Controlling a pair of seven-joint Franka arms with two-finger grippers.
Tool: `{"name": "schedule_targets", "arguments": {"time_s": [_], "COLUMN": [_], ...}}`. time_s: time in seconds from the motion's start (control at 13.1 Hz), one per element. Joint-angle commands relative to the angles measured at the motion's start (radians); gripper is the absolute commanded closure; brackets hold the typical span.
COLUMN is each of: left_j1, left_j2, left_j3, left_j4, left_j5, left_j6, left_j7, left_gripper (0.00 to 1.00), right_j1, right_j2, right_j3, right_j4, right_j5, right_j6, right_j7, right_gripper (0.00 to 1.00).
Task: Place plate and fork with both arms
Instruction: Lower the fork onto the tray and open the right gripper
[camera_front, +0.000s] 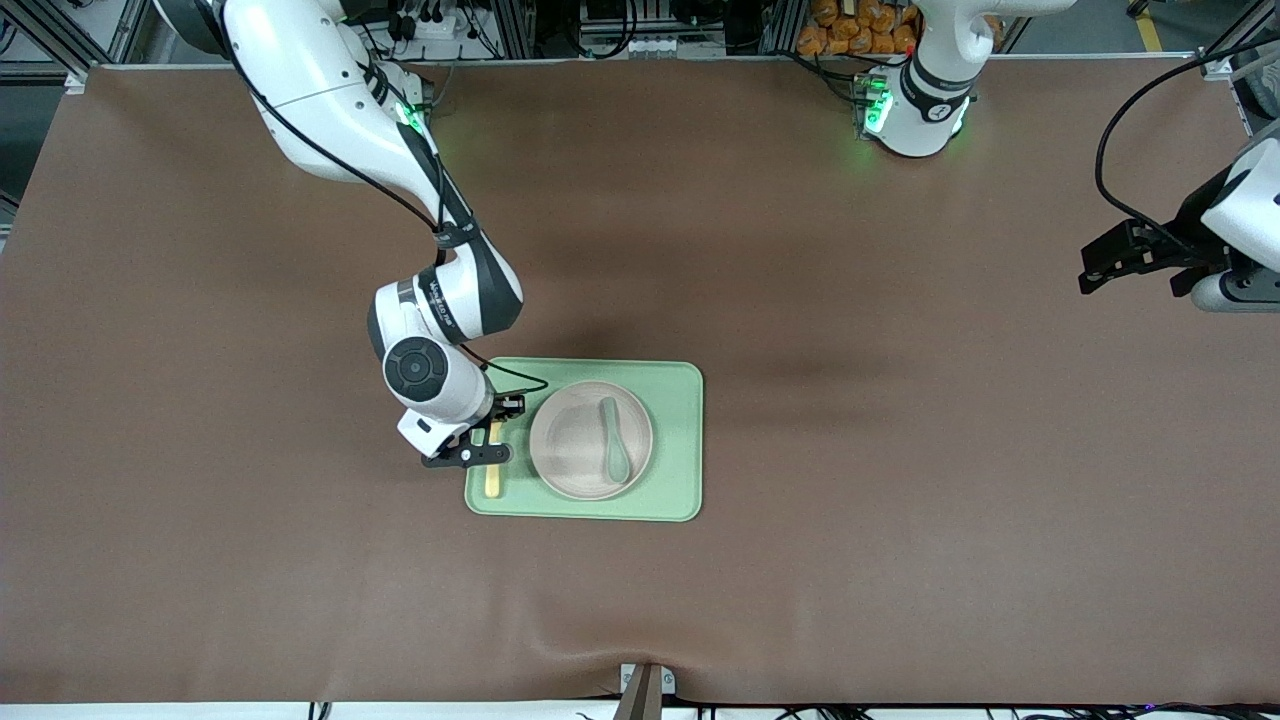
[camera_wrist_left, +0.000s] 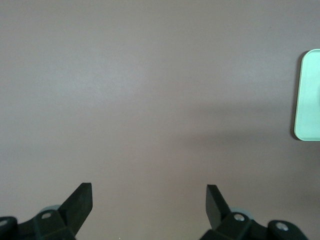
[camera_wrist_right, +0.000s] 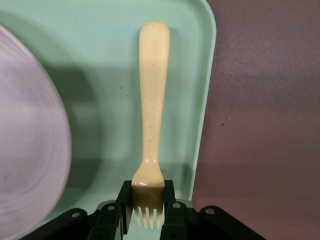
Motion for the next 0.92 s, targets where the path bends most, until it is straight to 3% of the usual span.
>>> {"name": "schedule_targets", "arguments": {"time_s": [0.0, 0.53, 0.61, 0.69, 0.76, 0.84], "left_j1": [0.008, 0.008, 0.008, 0.008, 0.007, 0.007], "left_j2": [0.004, 0.012, 0.012, 0.014, 0.014, 0.014], "left_j3": [-0.003, -0.005, -0.003, -0.005, -0.003, -0.003], "left_j4": [0.01, 0.011, 0.011, 0.011, 0.011, 0.011], "left_j5": [-0.016, -0.018, -0.018, -0.018, -0.016, -0.013], "left_j6": [-0.002, -0.002, -0.002, -0.002, -0.002, -0.002], "left_j7": [-0.001, 0.002, 0.002, 0.004, 0.002, -0.003], "left_gripper": [0.0, 0.0, 0.0, 0.0, 0.0, 0.0], "right_j1": [-0.008, 0.009, 0.012, 0.019, 0.022, 0.021], "right_j2": [-0.023, -0.02, -0.02, -0.02, -0.02, -0.022], "right_j3": [0.013, 0.015, 0.015, 0.015, 0.015, 0.015], "right_j4": [-0.035, -0.075, -0.075, -0.077, -0.077, -0.075], "right_j5": [0.035, 0.04, 0.04, 0.04, 0.04, 0.04], "right_j6": [0.019, 0.022, 0.016, 0.014, 0.013, 0.01], "right_j7": [0.015, 0.015, 0.015, 0.015, 0.015, 0.013], "right_gripper": [1.0, 1.0, 0.75, 0.29, 0.0, 0.0]}}
